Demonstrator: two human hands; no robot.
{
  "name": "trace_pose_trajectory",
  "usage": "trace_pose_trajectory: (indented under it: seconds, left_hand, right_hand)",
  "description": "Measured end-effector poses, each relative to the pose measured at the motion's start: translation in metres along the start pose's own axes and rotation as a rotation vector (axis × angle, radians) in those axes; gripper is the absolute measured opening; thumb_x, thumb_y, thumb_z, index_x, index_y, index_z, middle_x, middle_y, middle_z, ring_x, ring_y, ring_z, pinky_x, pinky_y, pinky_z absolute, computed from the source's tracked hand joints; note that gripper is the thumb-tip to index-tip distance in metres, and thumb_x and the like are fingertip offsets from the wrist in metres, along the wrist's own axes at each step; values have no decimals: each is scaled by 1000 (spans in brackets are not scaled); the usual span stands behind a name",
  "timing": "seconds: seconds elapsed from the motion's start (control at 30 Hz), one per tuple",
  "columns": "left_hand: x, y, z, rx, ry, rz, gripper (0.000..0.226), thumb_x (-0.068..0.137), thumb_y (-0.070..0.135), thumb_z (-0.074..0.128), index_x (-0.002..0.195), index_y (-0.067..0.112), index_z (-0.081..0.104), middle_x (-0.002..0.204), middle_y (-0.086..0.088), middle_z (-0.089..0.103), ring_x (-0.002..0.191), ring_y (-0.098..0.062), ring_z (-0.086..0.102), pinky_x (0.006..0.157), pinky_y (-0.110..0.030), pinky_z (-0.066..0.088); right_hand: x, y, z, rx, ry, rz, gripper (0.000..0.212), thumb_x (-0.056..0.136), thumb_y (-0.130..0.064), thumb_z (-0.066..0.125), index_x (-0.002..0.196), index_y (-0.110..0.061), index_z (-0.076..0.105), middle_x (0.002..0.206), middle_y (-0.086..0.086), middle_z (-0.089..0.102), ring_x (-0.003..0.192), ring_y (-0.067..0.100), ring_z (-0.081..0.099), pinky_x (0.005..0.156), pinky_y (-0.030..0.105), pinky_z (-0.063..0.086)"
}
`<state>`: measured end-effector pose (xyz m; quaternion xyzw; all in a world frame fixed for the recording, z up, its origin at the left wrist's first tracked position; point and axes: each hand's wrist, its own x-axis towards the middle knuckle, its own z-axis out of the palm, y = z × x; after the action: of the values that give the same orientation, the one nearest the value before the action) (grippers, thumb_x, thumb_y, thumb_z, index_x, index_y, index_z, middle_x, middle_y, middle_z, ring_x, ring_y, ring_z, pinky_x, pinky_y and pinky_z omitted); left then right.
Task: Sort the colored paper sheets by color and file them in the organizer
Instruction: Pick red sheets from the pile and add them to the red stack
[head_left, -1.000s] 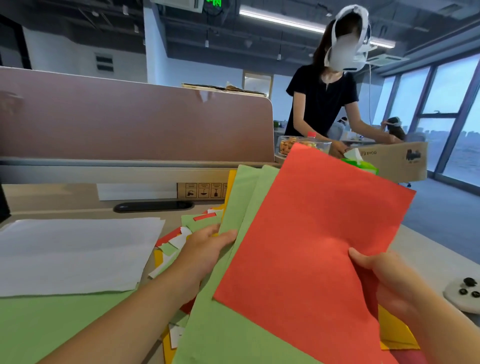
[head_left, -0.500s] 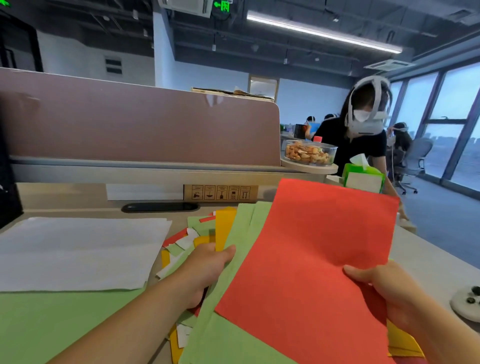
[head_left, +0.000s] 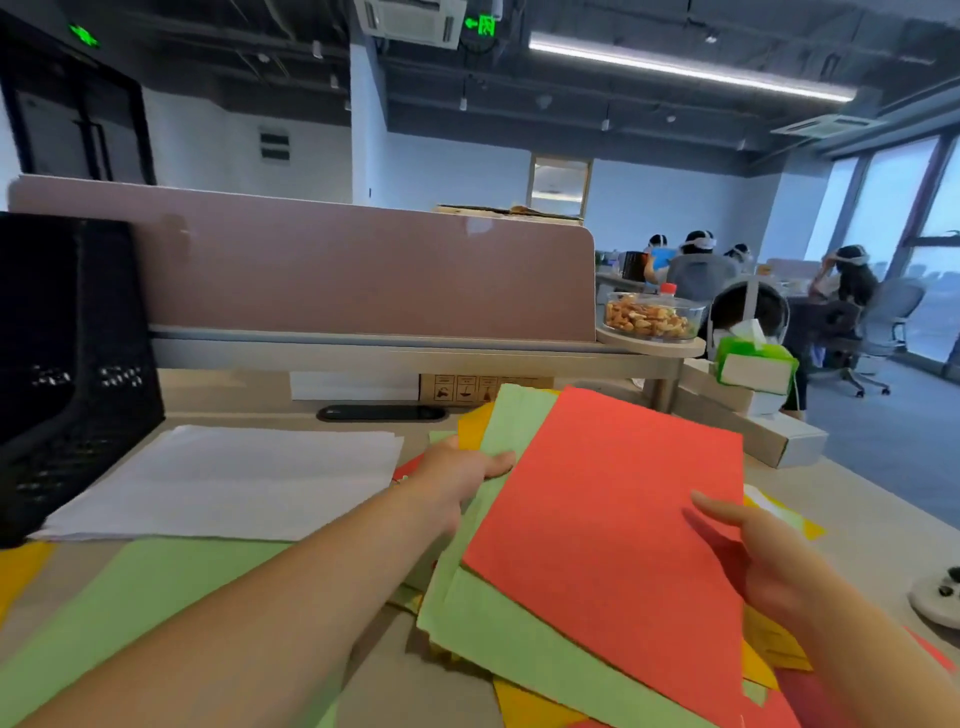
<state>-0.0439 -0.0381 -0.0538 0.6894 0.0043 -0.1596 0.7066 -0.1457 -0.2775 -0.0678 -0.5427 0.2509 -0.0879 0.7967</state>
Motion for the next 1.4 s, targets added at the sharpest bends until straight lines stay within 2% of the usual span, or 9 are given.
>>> trace_pose_trajectory:
  seconds: [0.1, 0.23, 0.53, 0.8, 0.97, 1.07, 1.2, 1.3, 1.4]
  left_hand:
    - [-15, 33, -22, -35, -5, 24, 40, 79, 10, 76, 110, 8, 51, 90, -16, 68, 64, -25, 67, 55, -39, 57]
    - [-46, 62, -73, -31, 72, 91, 16, 85, 13, 69, 95, 9, 57, 64, -9, 66, 38, -16, 60, 40, -27, 52]
    - [-148, 25, -236, 100, 211, -83, 27, 95, -3, 38, 88, 7, 61, 69, -5, 70, 58, -14, 66, 60, -26, 56]
    - [-225, -23, -356, 125, 582, -130, 29, 88, 2, 63, 116, 6, 60, 104, -5, 66, 79, -13, 60, 52, -20, 51]
    - [-255, -52, -391, 380, 707, -228, 11, 82, 4, 70, 86, 10, 61, 74, -7, 60, 48, -12, 56, 39, -15, 39]
    - [-258, -66, -402, 442, 745, -265, 31, 77, 10, 77, 105, 3, 66, 91, -14, 66, 73, -23, 60, 55, -25, 47]
    - [-259, -67, -401, 799, 797, -290, 24, 78, 22, 78, 86, 14, 57, 86, -12, 55, 64, -22, 51, 51, -26, 39]
    - [-255, -65, -397, 1172, 890, -258, 38, 80, 25, 74, 111, 9, 59, 118, -11, 59, 107, -28, 57, 83, -34, 47]
    - [-245, -64, -386, 1256, 953, -58, 39, 85, 23, 64, 121, 13, 53, 124, -10, 50, 116, -28, 50, 91, -36, 45]
  right_hand:
    - [-19, -2, 23, -93, -143, 140, 26, 66, -15, 67, 91, -9, 65, 66, 10, 71, 49, 21, 67, 47, 33, 57]
    - [-40, -5, 74, -204, -280, 109, 8, 80, -10, 63, 87, -6, 63, 59, 10, 70, 43, 18, 65, 42, 25, 54]
    - [-83, 35, 199, -297, -563, -2, 16, 83, 3, 54, 90, -8, 63, 59, 5, 70, 45, 16, 65, 43, 27, 55]
    - [-127, 110, 292, -425, -773, 139, 12, 84, 3, 52, 86, -5, 61, 55, 9, 68, 39, 16, 63, 38, 23, 52]
    - [-139, 162, 325, -625, -773, 142, 12, 81, 6, 56, 88, -3, 61, 60, 12, 67, 42, 20, 63, 46, 26, 53]
    - [-142, 174, 332, -659, -766, 143, 11, 82, 7, 56, 86, -2, 61, 70, 16, 67, 56, 26, 62, 54, 31, 53]
    - [-143, 174, 331, -670, -763, 153, 10, 84, 6, 55, 81, -2, 59, 67, 14, 66, 54, 25, 62, 49, 28, 52]
    - [-143, 165, 324, -656, -747, 156, 9, 84, 7, 55, 85, -1, 58, 70, 15, 65, 56, 26, 61, 55, 31, 50]
    - [-140, 149, 309, -654, -730, 154, 9, 83, 8, 57, 88, 0, 59, 67, 14, 66, 53, 25, 62, 58, 33, 52]
